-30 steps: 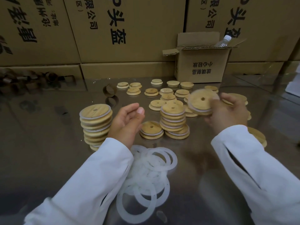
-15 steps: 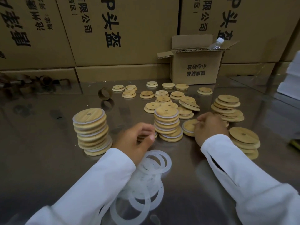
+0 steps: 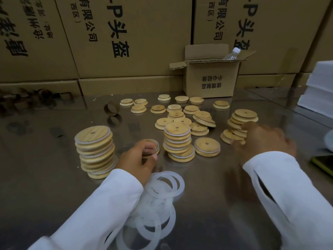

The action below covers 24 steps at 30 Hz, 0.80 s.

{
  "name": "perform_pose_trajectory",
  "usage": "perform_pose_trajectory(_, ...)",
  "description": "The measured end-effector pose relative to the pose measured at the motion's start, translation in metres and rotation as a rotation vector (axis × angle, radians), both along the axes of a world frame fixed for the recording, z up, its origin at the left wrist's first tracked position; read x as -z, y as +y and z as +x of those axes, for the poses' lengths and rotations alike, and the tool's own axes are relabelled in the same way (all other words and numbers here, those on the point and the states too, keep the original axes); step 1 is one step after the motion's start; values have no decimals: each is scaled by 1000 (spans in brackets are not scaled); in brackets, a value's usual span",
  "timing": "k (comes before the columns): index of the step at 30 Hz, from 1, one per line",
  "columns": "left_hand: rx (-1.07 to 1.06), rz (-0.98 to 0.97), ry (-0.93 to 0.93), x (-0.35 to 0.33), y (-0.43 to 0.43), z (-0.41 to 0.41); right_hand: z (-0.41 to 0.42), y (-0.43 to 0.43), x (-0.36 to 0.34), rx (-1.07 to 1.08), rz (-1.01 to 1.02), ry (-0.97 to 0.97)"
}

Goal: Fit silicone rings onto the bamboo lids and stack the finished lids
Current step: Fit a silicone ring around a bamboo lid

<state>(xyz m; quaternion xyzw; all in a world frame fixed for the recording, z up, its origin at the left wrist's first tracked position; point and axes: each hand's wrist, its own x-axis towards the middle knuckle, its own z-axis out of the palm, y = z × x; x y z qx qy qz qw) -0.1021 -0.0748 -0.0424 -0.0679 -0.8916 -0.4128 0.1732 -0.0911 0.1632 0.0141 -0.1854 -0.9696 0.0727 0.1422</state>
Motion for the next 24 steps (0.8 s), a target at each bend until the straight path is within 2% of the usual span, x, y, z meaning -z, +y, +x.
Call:
perform_pose_trajectory(5, 23, 60, 50, -2, 1, 1, 9, 21, 4, 101, -221, -214)
perform_pose_trajectory(8, 31, 106, 110, -4, 1, 2, 12, 18, 6, 106, -114, -205)
perform_pose_trajectory(10, 22, 139, 149, -6, 1, 4, 11, 14, 7, 92, -7, -104)
perform_pose_trajectory(12, 21, 193, 176, -9, 2, 6, 11, 8, 9, -33, -34, 162)
perform_pose_trajectory(14, 54, 285, 178, -14, 4, 10, 11, -5, 12, -287, -149, 481)
perform_pose_trajectory(15, 80, 336, 163, -17, 6, 12, 12, -15, 14, -423, -192, 561)
perform_pose_trajectory(18, 239, 545, 38, -25, 12, 19, 18, -48, 24, -779, -212, 579)
perform_pose_trajectory(20, 339, 628, -44, -24, 14, 20, 21, -64, 31, -938, -227, 558)
perform_pose_trajectory(24, 342, 680, -55, -23, 10, 17, 20, -79, 38, -1016, -421, 467)
